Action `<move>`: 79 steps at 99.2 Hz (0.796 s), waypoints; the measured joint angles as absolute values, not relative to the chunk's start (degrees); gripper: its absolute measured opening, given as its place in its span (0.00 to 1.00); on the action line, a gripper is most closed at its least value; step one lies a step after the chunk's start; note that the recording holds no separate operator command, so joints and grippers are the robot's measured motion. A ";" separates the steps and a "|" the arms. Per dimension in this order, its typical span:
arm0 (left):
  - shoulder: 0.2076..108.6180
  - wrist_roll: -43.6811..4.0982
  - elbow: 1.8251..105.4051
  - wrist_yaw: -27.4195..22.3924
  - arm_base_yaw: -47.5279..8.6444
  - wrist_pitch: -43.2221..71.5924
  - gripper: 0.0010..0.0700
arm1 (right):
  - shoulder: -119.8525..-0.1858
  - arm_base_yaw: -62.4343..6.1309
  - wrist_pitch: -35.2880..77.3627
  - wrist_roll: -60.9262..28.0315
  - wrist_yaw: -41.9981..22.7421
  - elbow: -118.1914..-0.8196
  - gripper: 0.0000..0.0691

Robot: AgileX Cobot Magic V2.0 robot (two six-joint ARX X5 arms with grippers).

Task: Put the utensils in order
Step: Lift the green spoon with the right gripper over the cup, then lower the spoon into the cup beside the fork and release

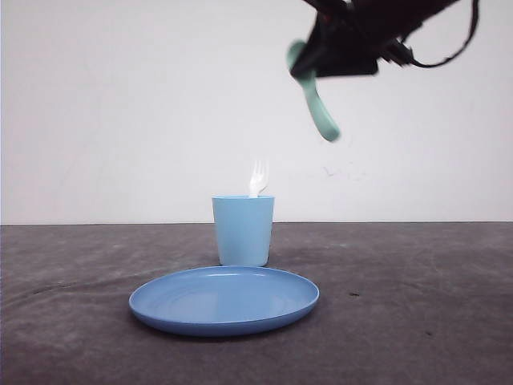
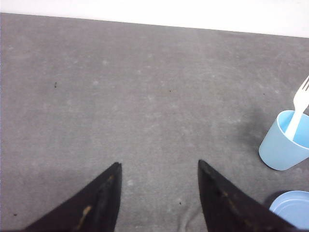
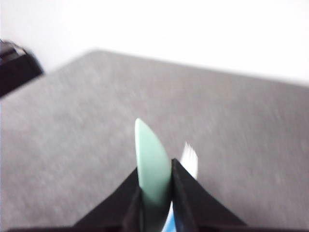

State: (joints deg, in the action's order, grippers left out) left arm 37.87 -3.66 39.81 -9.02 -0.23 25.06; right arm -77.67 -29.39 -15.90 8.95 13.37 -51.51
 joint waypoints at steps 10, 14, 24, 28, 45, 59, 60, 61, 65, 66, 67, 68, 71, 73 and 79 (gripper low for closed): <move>37.87 -3.66 39.81 -9.02 -0.23 25.04 0.42 | -78.63 -30.89 -19.55 7.09 13.39 -51.51 0.09; 37.87 -3.66 39.81 -8.99 -0.23 25.02 0.42 | -79.42 -31.40 -21.02 6.33 13.41 -51.51 0.09; 37.87 -3.73 39.81 -9.02 -0.23 25.04 0.42 | -81.91 -32.40 -24.69 4.80 13.43 -51.51 0.09; 37.87 -3.84 39.81 -9.02 -0.23 25.02 0.42 | -83.09 -32.71 -26.55 4.38 13.43 -51.51 0.09; 37.87 -3.86 39.81 -9.02 -0.23 25.04 0.42 | -88.16 -33.43 -36.80 2.68 13.43 -51.51 0.09; 37.87 -3.86 39.81 -9.02 -0.23 25.04 0.42 | -92.86 -33.58 -46.17 1.39 13.43 -51.51 0.09; 37.87 -3.88 39.81 -9.02 -0.23 25.04 0.42 | -93.17 -33.61 -46.87 1.30 13.41 -51.51 0.09; 37.87 -3.86 39.81 -9.02 -0.23 25.04 0.42 | -93.51 -33.61 -47.53 1.28 13.41 -51.51 0.09; 37.87 -3.86 39.81 -9.02 -0.23 25.04 0.42 | -94.85 -33.65 -49.95 1.21 13.41 -51.51 0.09; 37.87 -3.88 39.81 -9.02 -0.23 25.06 0.42 | -95.18 -33.65 -50.46 1.19 13.41 -51.51 0.09; 37.87 -3.88 39.81 -9.02 -0.23 25.06 0.42 | -95.53 -33.65 -50.96 1.19 13.41 -51.51 0.09; 37.87 -3.88 39.81 -9.02 -0.23 25.06 0.42 | -95.85 -33.65 -51.48 1.17 13.41 -51.51 0.09; 37.87 -3.88 39.81 -9.02 -0.23 25.04 0.42 | -96.86 -33.65 -53.06 1.06 13.41 -51.51 0.09; 37.87 -3.90 39.81 -9.02 -0.23 25.04 0.42 | -97.51 -33.65 -53.98 0.99 13.41 -51.55 0.09; 37.87 -3.90 39.81 -9.02 -0.23 25.06 0.42 | -99.31 -33.65 -55.40 0.64 13.41 -52.07 0.09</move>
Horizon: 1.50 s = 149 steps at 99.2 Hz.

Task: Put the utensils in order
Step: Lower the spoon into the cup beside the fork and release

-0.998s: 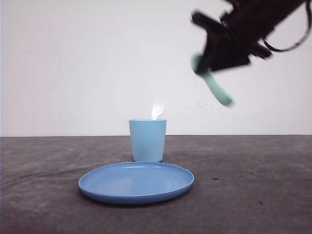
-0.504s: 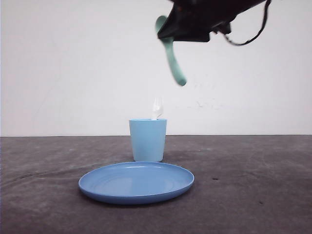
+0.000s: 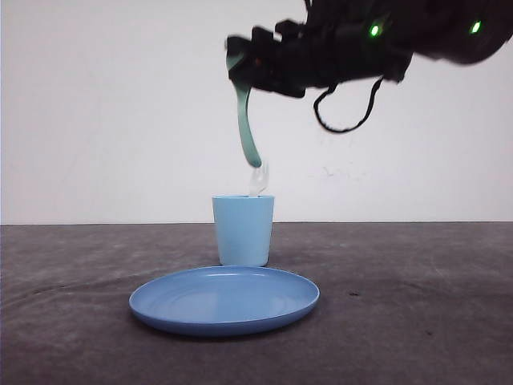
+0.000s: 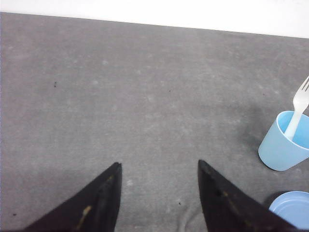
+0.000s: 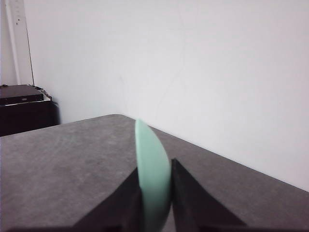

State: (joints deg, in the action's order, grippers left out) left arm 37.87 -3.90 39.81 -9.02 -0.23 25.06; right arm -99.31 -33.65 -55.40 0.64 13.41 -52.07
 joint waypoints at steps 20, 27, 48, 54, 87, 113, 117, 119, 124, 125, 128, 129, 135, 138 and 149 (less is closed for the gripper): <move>37.87 -3.92 39.81 -9.02 -0.23 25.06 0.42 | -104.29 -33.65 -55.92 -0.19 13.41 -55.57 0.09; 37.87 -3.92 39.81 -9.02 -0.23 25.06 0.42 | -105.75 -33.65 -55.90 -0.23 13.41 -56.75 0.09; 37.87 -3.92 39.81 -9.02 -0.23 25.06 0.42 | -108.36 -33.65 -51.20 -1.52 13.26 -58.96 0.09; 37.87 -3.92 39.81 -8.99 -0.23 25.04 0.42 | -108.95 -33.65 -50.63 -2.26 13.28 -59.11 0.09; 37.87 -3.92 39.81 -9.02 -0.23 25.06 0.42 | -110.24 -33.63 -44.69 -5.41 10.44 -59.22 0.09; 37.87 -3.92 39.81 -9.02 -0.23 25.08 0.42 | -110.24 -33.65 -43.03 -6.20 10.44 -59.22 0.09; 37.87 -3.92 39.81 -8.99 -0.23 25.06 0.42 | -110.24 -33.65 -42.89 -6.20 10.44 -59.22 0.09; 37.87 -3.92 39.81 -9.02 -0.23 25.06 0.42 | -110.24 -33.65 -42.83 -6.20 10.44 -59.22 0.09; 37.87 -3.92 39.81 -9.02 -0.23 25.06 0.42 | -110.24 -33.65 -42.78 -6.20 10.44 -59.22 0.09; 37.87 -3.92 39.81 -9.02 -0.23 25.06 0.42 | -110.24 -33.65 -42.78 -6.20 10.44 -59.22 0.09; 37.87 -3.92 39.81 -9.02 -0.23 25.06 0.42 | -110.24 -33.65 -42.78 -6.20 10.44 -59.22 0.09; 37.87 -3.92 39.81 -9.02 -0.23 25.06 0.42 | -110.24 -33.65 -42.78 -6.20 10.44 -59.22 0.09; 37.87 -3.92 39.81 -8.99 -0.23 25.06 0.42 | -110.24 -33.65 -42.78 -6.20 10.44 -59.22 0.09; 37.87 -3.92 39.81 -9.02 -0.23 25.06 0.42 | -110.24 -33.65 -42.78 -6.20 10.46 -59.22 0.09; 37.87 -3.92 39.81 -9.02 -0.23 25.06 0.42 | -110.24 -33.65 -42.76 -6.20 10.46 -59.22 0.09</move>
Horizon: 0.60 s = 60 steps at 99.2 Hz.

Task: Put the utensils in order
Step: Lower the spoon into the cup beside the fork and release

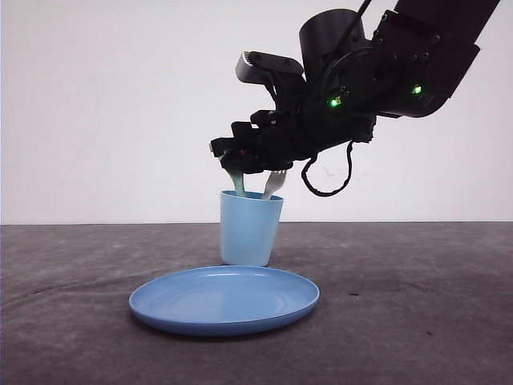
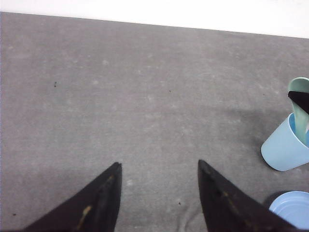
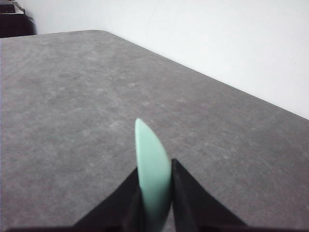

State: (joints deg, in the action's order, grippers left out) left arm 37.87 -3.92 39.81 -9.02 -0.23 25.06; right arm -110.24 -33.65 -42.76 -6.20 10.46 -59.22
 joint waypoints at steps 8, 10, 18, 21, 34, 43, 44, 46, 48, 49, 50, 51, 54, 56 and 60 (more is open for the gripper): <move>37.87 -3.92 39.81 -9.02 -0.23 25.06 0.42 | -110.24 -33.65 -42.78 -6.20 10.46 -59.22 0.09; 37.87 -3.92 39.81 -8.99 -0.23 25.06 0.42 | -110.24 -33.65 -42.76 -6.20 10.46 -59.22 0.09; 37.87 -3.92 39.81 -8.99 -0.23 25.06 0.42 | -110.24 -33.65 -42.76 -6.20 10.48 -59.22 0.12; 37.87 -3.92 39.81 -8.99 -0.23 25.06 0.42 | -110.24 -33.65 -42.76 -6.20 10.48 -59.22 0.15; 37.87 -3.92 39.81 -9.02 -0.23 25.06 0.42 | -110.24 -33.71 -42.74 -6.20 10.48 -59.22 0.28; 37.87 -3.90 39.81 -8.99 -0.23 25.06 0.42 | -110.24 -33.82 -42.78 -6.22 10.48 -59.22 0.31; 37.87 -3.90 39.81 -8.99 -0.23 25.06 0.42 | -110.24 -33.87 -42.81 -6.20 10.48 -59.22 0.31; 37.87 -3.92 39.81 -9.02 -0.23 25.04 0.42 | -110.24 -33.93 -42.83 -6.22 10.48 -59.22 0.31; 37.87 -3.92 39.81 -8.99 -0.23 25.06 0.42 | -110.24 -34.00 -42.87 -6.20 10.48 -59.22 0.31; 37.87 -3.92 39.81 -9.02 -0.23 25.06 0.42 | -110.24 -34.04 -42.89 -6.20 10.48 -59.22 0.31; 37.87 -3.92 39.81 -8.99 -0.23 25.06 0.42 | -110.24 -34.09 -42.96 -6.22 10.48 -59.22 0.31; 37.87 -3.92 39.81 -9.02 -0.23 25.06 0.42 | -110.24 -34.11 -43.05 -6.22 10.50 -59.22 0.31; 37.87 -3.92 39.81 -9.02 -0.23 25.04 0.42 | -110.24 -34.28 -43.44 -6.20 10.55 -59.22 0.31; 37.87 -3.92 39.81 -8.99 -0.23 25.04 0.42 | -110.24 -34.44 -43.70 -6.20 10.52 -59.22 0.31; 37.87 -3.92 39.81 -9.02 -0.23 25.04 0.42 | -110.24 -34.61 -44.40 -6.20 10.61 -59.22 0.31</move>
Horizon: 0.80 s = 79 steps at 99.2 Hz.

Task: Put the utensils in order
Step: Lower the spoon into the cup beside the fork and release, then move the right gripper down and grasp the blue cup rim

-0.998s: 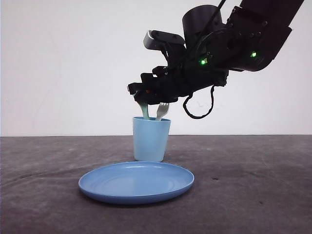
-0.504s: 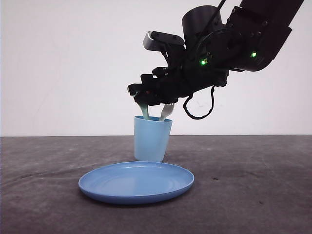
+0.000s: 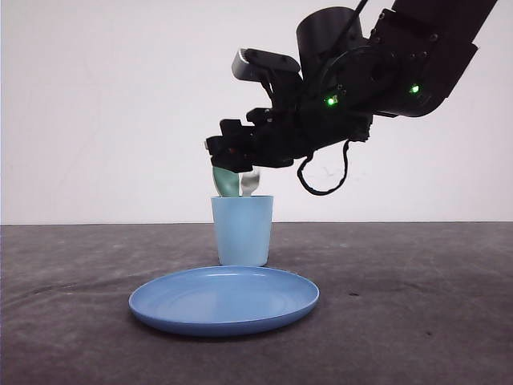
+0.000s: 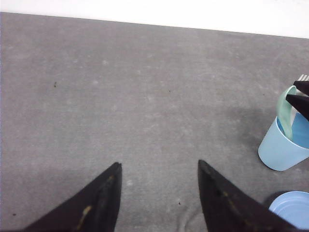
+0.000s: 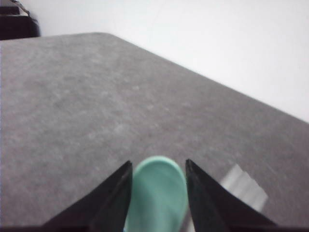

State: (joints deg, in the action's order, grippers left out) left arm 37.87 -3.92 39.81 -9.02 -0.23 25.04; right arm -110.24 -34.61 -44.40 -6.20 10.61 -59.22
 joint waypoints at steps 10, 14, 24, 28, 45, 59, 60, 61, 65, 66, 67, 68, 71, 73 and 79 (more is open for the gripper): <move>37.87 -3.92 39.81 -8.99 -0.23 25.04 0.42 | -109.82 -34.89 -44.29 -6.20 10.94 -59.22 0.31; 37.87 -3.92 39.81 -9.02 -0.23 25.04 0.42 | -109.19 -34.89 -43.51 -6.20 10.94 -59.22 0.31; 37.87 -3.92 39.81 -9.02 -0.23 25.04 0.42 | -106.28 -34.96 -41.91 -6.20 10.94 -59.22 0.31; 37.87 -3.92 39.81 -9.02 -0.23 25.04 0.42 | -104.42 -34.96 -40.38 -6.17 10.94 -59.22 0.31; 37.87 -3.90 39.81 -9.02 -0.23 24.99 0.42 | -95.50 -34.89 -29.04 -5.72 11.42 -59.29 0.31; 37.87 -3.90 39.81 -8.99 -0.23 25.02 0.42 | -88.36 -34.65 -15.05 -5.54 11.42 -59.35 0.31; 37.87 -3.90 39.81 -9.02 -0.23 25.02 0.42 | -87.88 -34.54 -13.98 -5.54 11.42 -59.35 0.31; 37.87 -3.90 39.81 -8.99 -0.23 24.99 0.42 | -87.39 -34.41 -12.95 -5.52 11.40 -59.35 0.31; 37.87 -3.90 39.81 -9.02 -0.23 24.99 0.42 | -85.56 -34.02 -8.97 -5.23 11.18 -59.35 0.31; 37.87 -3.90 39.81 -9.02 -0.23 24.99 0.42 | -85.17 -33.93 -8.05 -5.10 11.00 -59.35 0.31; 37.87 -3.90 39.81 -9.02 -0.23 25.02 0.42 | -84.73 -33.87 -7.11 -4.99 10.83 -59.35 0.31; 37.87 -3.90 39.81 -8.99 -0.23 25.02 0.42 | -84.31 -33.76 -6.24 -4.86 10.66 -59.35 0.31; 37.87 -3.90 39.81 -9.02 -0.23 24.97 0.42 | -83.13 -33.45 -3.64 -4.36 10.44 -59.35 0.31; 37.87 -3.90 39.81 -9.02 -0.23 24.97 0.42 | -82.41 -33.12 -2.00 -4.08 10.44 -59.35 0.32; 37.87 -3.90 39.81 -9.02 -0.23 24.99 0.42 | -80.71 -31.99 2.44 -3.11 10.37 -59.37 0.34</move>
